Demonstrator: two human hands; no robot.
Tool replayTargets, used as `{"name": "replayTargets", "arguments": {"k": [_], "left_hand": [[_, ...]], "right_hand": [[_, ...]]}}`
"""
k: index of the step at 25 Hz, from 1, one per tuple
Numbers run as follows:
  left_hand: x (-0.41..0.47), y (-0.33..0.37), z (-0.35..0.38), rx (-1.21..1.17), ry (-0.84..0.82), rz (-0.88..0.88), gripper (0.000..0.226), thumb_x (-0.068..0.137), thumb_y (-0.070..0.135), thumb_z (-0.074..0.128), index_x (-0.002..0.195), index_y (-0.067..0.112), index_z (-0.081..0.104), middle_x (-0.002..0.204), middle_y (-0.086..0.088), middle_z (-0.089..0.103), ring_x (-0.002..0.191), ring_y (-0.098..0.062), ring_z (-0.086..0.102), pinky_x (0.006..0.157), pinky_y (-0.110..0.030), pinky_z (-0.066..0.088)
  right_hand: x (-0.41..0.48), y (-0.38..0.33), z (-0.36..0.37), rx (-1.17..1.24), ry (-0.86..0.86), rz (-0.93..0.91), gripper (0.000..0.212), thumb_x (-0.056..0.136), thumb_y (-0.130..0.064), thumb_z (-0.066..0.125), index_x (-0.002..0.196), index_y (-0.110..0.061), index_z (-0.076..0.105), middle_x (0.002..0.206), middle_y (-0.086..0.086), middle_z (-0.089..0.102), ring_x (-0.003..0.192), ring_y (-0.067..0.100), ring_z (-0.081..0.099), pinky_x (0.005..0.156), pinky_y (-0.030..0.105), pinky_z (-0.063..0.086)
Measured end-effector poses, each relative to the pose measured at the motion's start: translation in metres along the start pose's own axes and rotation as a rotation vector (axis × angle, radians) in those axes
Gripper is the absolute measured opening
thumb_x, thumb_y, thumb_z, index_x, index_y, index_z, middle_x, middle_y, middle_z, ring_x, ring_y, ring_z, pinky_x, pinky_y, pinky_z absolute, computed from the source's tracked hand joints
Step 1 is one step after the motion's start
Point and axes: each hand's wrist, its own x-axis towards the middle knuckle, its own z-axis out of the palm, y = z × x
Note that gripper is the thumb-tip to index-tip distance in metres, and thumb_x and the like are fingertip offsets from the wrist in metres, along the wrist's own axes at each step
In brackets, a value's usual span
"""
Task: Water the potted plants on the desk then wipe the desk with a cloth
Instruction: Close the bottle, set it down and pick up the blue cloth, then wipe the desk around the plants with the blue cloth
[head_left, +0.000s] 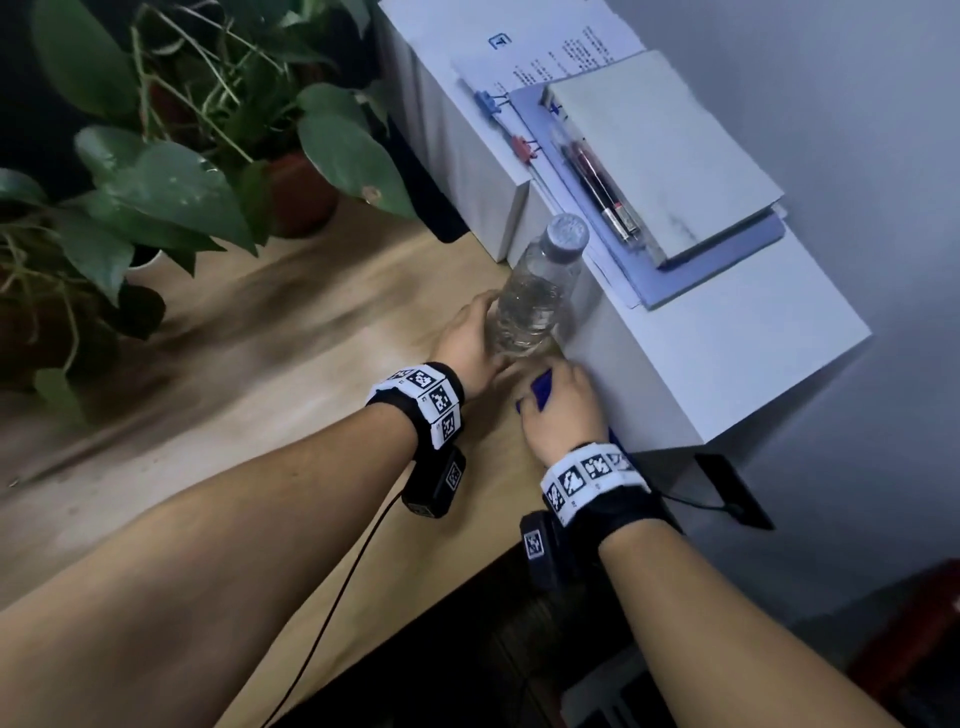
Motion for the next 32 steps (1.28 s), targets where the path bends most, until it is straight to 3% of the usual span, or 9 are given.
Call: {"name": "replayTargets", "arguments": {"k": [3, 8, 11, 14, 18, 22, 25, 27, 32], "left_hand": [[-0.015, -0.033, -0.008, 0.013, -0.038, -0.108, 0.073, 0.075, 0.016, 0.069, 0.138, 0.014, 0.034, 0.137, -0.012, 0.048, 0.122, -0.024, 0.050, 0.102, -0.022, 0.034], [-0.047, -0.073, -0.013, 0.001, -0.082, -0.180, 0.058, 0.078, 0.016, 0.064, 0.131, 0.015, 0.041, 0.130, -0.012, 0.051, 0.105, -0.021, 0.058, 0.088, -0.015, 0.035], [-0.055, -0.077, -0.006, -0.024, -0.099, -0.205, 0.053, 0.079, 0.016, 0.064, 0.128, 0.015, 0.044, 0.127, -0.012, 0.053, 0.088, -0.013, 0.053, 0.081, -0.011, 0.033], [-0.051, -0.068, -0.003, -0.067, -0.104, -0.196, 0.051, 0.080, 0.016, 0.063, 0.127, 0.015, 0.044, 0.125, -0.011, 0.057, 0.088, -0.015, 0.055, 0.086, -0.020, 0.039], [-0.049, -0.067, -0.009, -0.129, -0.077, -0.218, 0.046, 0.080, 0.017, 0.062, 0.123, 0.016, 0.047, 0.115, -0.009, 0.061, 0.084, -0.016, 0.056, 0.083, -0.022, 0.042], [-0.051, -0.080, -0.021, -0.191, -0.026, -0.289, 0.043, 0.081, 0.015, 0.061, 0.122, 0.015, 0.047, 0.107, -0.008, 0.063, 0.083, -0.021, 0.058, 0.086, -0.030, 0.047], [-0.056, -0.087, -0.026, -0.250, -0.012, -0.327, 0.045, 0.083, 0.012, 0.059, 0.125, 0.013, 0.044, 0.097, -0.003, 0.057, 0.084, -0.028, 0.063, 0.089, -0.041, 0.051], [-0.058, -0.090, -0.029, -0.277, -0.002, -0.331, 0.046, 0.083, 0.011, 0.058, 0.126, 0.014, 0.043, 0.095, 0.000, 0.055, 0.083, -0.029, 0.065, 0.088, -0.043, 0.052], [-0.056, -0.099, -0.045, -0.295, 0.036, -0.324, 0.048, 0.084, 0.012, 0.058, 0.128, 0.017, 0.040, 0.096, 0.000, 0.056, 0.081, -0.029, 0.066, 0.088, -0.040, 0.051]], "right_hand": [[-0.012, 0.014, 0.031, -0.328, -0.074, -0.130, 0.058, 0.084, -0.020, 0.051, 0.139, -0.011, 0.036, 0.150, 0.012, 0.030, 0.135, 0.027, 0.027, 0.104, 0.041, 0.031], [-0.013, 0.010, 0.073, -0.353, -0.158, -0.054, 0.067, 0.088, -0.032, 0.045, 0.147, -0.013, 0.020, 0.158, 0.007, 0.006, 0.143, 0.023, 0.006, 0.110, 0.042, 0.022], [-0.009, 0.011, 0.073, -0.386, -0.196, -0.022, 0.069, 0.089, -0.038, 0.043, 0.148, -0.015, 0.016, 0.159, 0.006, 0.002, 0.143, 0.022, 0.003, 0.109, 0.041, 0.025], [0.004, 0.003, 0.066, -0.381, -0.199, -0.019, 0.070, 0.089, -0.038, 0.044, 0.148, -0.016, 0.014, 0.159, 0.004, 0.000, 0.144, 0.021, 0.001, 0.110, 0.041, 0.025], [0.015, -0.020, 0.070, -0.271, -0.187, -0.037, 0.068, 0.087, -0.021, 0.046, 0.147, -0.011, 0.015, 0.159, 0.003, 0.001, 0.143, 0.019, 0.005, 0.109, 0.037, 0.028], [0.030, -0.025, 0.078, -0.228, -0.206, -0.107, 0.056, 0.085, -0.003, 0.047, 0.138, -0.011, 0.032, 0.158, 0.000, 0.004, 0.138, 0.021, 0.023, 0.087, 0.032, 0.043], [0.034, 0.010, 0.076, -0.366, -0.251, -0.189, 0.065, 0.083, 0.002, 0.044, 0.145, -0.015, 0.028, 0.159, 0.000, 0.003, 0.143, 0.017, 0.007, 0.111, 0.031, 0.022], [0.037, 0.030, 0.072, -0.493, -0.258, -0.226, 0.075, 0.081, 0.000, 0.043, 0.149, -0.020, 0.017, 0.159, -0.001, 0.001, 0.144, 0.015, 0.000, 0.114, 0.033, 0.007], [0.090, 0.011, 0.071, -0.602, -0.199, -0.170, 0.069, 0.087, -0.016, 0.039, 0.148, -0.028, 0.010, 0.159, -0.002, 0.001, 0.144, 0.018, 0.003, 0.113, 0.046, 0.013]]}}
